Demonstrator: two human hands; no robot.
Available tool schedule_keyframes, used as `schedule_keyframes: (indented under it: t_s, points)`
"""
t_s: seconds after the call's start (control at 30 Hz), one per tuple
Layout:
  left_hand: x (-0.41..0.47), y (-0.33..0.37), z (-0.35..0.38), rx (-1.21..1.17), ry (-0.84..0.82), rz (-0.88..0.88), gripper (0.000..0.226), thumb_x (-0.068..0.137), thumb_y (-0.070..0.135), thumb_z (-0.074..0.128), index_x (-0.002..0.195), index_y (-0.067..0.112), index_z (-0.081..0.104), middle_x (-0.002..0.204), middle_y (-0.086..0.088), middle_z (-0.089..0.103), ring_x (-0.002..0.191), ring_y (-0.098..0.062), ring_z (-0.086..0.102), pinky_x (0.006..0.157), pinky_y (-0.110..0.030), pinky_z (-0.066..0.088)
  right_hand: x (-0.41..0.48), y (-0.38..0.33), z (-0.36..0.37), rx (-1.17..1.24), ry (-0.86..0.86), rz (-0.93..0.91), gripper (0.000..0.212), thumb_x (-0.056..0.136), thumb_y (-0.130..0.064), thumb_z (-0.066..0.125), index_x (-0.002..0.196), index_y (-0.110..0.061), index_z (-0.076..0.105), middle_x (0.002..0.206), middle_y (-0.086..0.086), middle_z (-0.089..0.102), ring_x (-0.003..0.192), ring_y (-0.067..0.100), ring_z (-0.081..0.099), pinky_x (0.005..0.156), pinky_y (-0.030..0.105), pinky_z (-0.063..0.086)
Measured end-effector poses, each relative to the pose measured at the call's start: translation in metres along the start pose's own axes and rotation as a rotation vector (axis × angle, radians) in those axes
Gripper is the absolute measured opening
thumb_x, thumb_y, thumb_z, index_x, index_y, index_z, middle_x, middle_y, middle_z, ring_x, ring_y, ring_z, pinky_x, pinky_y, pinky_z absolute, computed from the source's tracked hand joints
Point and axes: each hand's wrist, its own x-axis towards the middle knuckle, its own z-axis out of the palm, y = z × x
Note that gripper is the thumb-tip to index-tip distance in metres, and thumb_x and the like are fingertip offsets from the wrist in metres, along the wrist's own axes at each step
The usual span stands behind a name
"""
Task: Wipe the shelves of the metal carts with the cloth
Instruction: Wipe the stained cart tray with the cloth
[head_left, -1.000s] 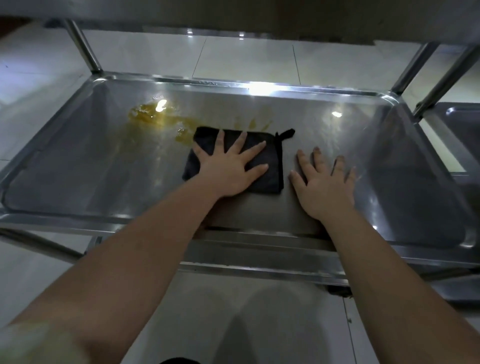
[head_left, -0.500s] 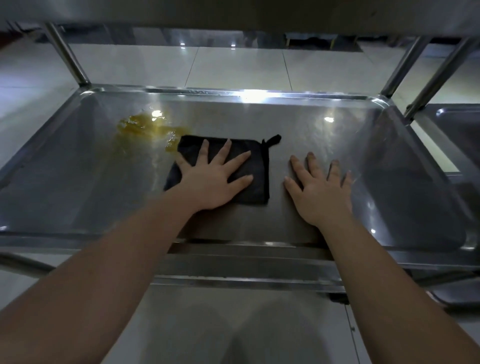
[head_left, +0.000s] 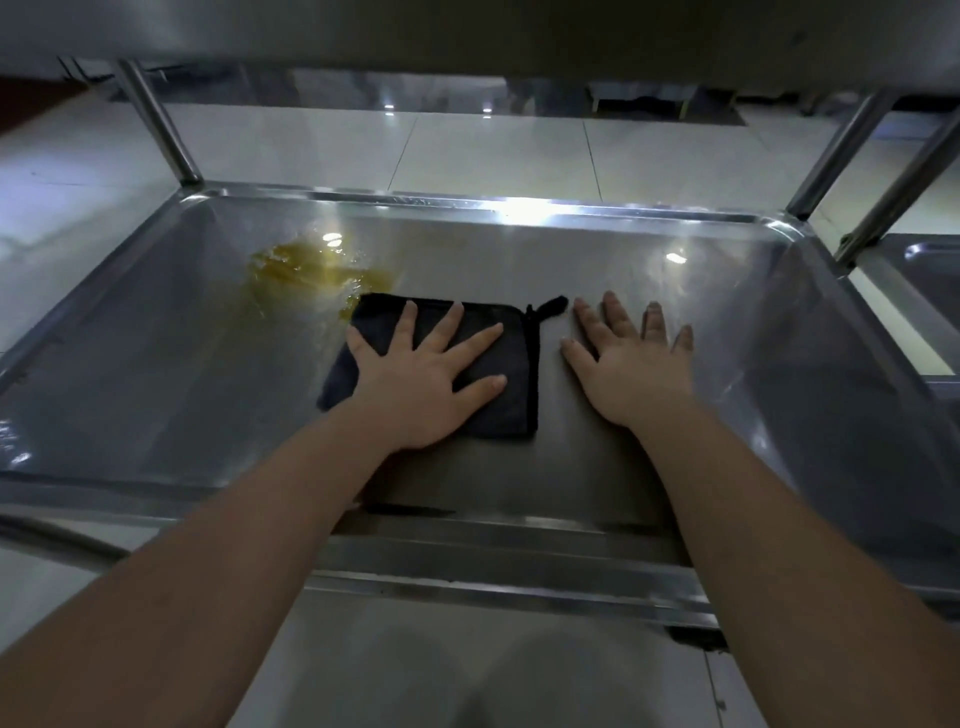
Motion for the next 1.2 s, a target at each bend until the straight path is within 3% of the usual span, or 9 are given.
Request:
schedule_keyframes:
  t_s: [0.33,0.6,0.8,1.0,1.2]
  points:
    - [0.156,0.02,-0.027,-0.017,-0.031,-0.058,0.065,0.085,0.082,0.019,0.145,0.061,0.007,0.164,0.013,-0.005,0.148,-0.034,-0.014,0.096,-0.081,-0.012,0.004,0.0,0.004,-0.01,0.044,0.004,0.062,0.094,-0.067,0.009,0.151,-0.049,-0.004,0.164,-0.011,-0.006,0.149,0.035,-0.007,0.114,0.064,-0.006]
    - [0.093,0.009,-0.016,0.024,-0.068,0.033,0.064,0.082,0.084,0.01,0.142,0.065,-0.006,0.162,0.017,-0.012,0.148,-0.031,-0.016,0.101,-0.076,-0.012,0.005,0.002,0.003,0.018,0.044,-0.005,0.062,0.094,-0.068,0.012,0.152,-0.049,-0.001,0.164,-0.011,-0.004,0.15,0.033,-0.006,0.114,0.064,-0.006]
    - [0.012,-0.009,0.005,0.014,0.022,0.102,0.066,0.068,0.092,-0.005,0.131,0.074,-0.017,0.161,0.02,-0.014,0.148,-0.029,-0.017,0.1,-0.073,-0.017,0.003,-0.001,0.004,-0.005,0.048,-0.001,0.063,0.095,-0.067,0.011,0.153,-0.047,-0.003,0.164,-0.011,-0.005,0.15,0.034,-0.006,0.115,0.064,-0.004]
    - [0.09,-0.012,-0.017,0.01,-0.026,-0.005,0.065,0.082,0.086,0.015,0.141,0.067,-0.004,0.162,0.018,-0.01,0.149,-0.03,-0.015,0.101,-0.077,-0.009,0.007,-0.001,0.006,0.003,0.055,0.0,0.063,0.093,-0.069,0.009,0.152,-0.048,-0.001,0.164,-0.011,-0.004,0.15,0.034,-0.007,0.115,0.063,-0.005]
    - [0.126,-0.002,-0.026,0.019,-0.03,-0.046,0.065,0.086,0.082,0.017,0.146,0.061,0.003,0.164,0.013,-0.005,0.149,-0.034,-0.012,0.1,-0.08,-0.009,0.015,0.002,0.011,0.008,0.074,0.011,0.064,0.091,-0.072,0.008,0.151,-0.05,0.0,0.164,-0.012,-0.001,0.15,0.033,-0.004,0.113,0.064,-0.005]
